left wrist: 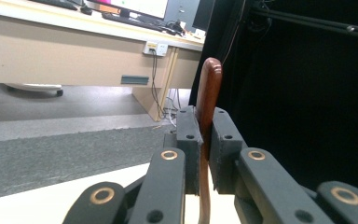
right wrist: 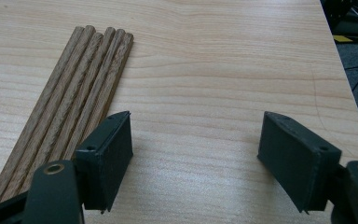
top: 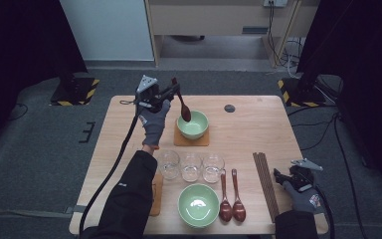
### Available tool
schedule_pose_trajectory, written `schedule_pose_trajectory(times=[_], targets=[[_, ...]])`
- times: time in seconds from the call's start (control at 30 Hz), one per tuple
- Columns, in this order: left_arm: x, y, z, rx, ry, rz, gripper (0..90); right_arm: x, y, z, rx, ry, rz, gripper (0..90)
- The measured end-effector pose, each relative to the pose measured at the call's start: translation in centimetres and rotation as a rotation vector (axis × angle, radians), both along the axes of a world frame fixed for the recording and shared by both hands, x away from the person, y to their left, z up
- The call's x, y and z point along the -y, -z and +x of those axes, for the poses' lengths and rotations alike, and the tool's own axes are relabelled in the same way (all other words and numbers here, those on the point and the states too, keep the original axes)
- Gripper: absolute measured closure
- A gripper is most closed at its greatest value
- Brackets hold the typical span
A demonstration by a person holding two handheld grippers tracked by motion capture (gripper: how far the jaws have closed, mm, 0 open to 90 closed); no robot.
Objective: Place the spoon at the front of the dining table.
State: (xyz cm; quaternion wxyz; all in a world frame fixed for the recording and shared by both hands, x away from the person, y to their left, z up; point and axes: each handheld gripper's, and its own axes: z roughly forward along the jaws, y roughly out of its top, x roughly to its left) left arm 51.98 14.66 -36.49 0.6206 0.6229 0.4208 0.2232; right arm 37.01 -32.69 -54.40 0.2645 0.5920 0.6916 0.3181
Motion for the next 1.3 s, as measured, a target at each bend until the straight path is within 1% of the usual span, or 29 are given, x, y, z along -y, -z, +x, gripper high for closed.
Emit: schedule_pose_trajectory(times=[0.07, 0.17, 0.23, 0.37, 0.53, 0.7, 0.8, 0.93, 1.07, 1.17, 1.3], targets=[[0.2, 0.2, 0.3, -0.004, -0.006, -0.004, 83.4, 0.0, 0.0, 0.0, 0.000, 0.000, 0.001, 25.6], [0.5, 0.4, 0.5, -0.004, -0.005, 0.004, 83.4, 0.0, 0.0, 0.0, 0.000, -0.001, 0.001, 25.5], [0.7, 0.7, 0.7, -0.006, -0.005, -0.004, 83.3, 0.0, 0.0, 0.0, -0.001, -0.001, 0.001, 25.4], [0.7, 1.3, 1.1, -0.025, -0.019, 0.006, 83.4, 0.0, 0.0, 0.0, -0.001, -0.002, 0.002, 25.4], [0.7, 1.7, 1.5, -0.030, -0.034, 0.010, 83.3, 0.0, 0.0, 0.0, -0.001, -0.002, 0.002, 25.4], [1.0, 2.2, 1.6, -0.036, -0.036, 0.040, 83.3, 0.0, 0.0, 0.0, -0.001, -0.002, 0.002, 25.4], [1.2, 2.6, 1.8, -0.042, -0.035, 0.046, 83.3, 0.0, 0.0, 0.0, -0.001, -0.002, 0.002, 25.4], [1.5, 3.1, 2.0, -0.058, -0.030, 0.055, 83.3, 0.0, 0.0, 0.0, -0.001, -0.002, 0.002, 25.4], [1.7, 3.7, 2.1, -0.070, -0.027, 0.084, 83.3, 0.0, 0.0, 0.0, 0.000, -0.002, 0.002, 25.4], [1.9, 4.2, 2.2, -0.083, -0.027, 0.087, 83.3, 0.0, 0.0, 0.0, -0.001, -0.002, 0.002, 25.4], [2.2, 4.7, 2.3, -0.096, -0.025, 0.106, 83.3, 0.0, 0.0, 0.0, -0.001, -0.002, 0.002, 25.4]])
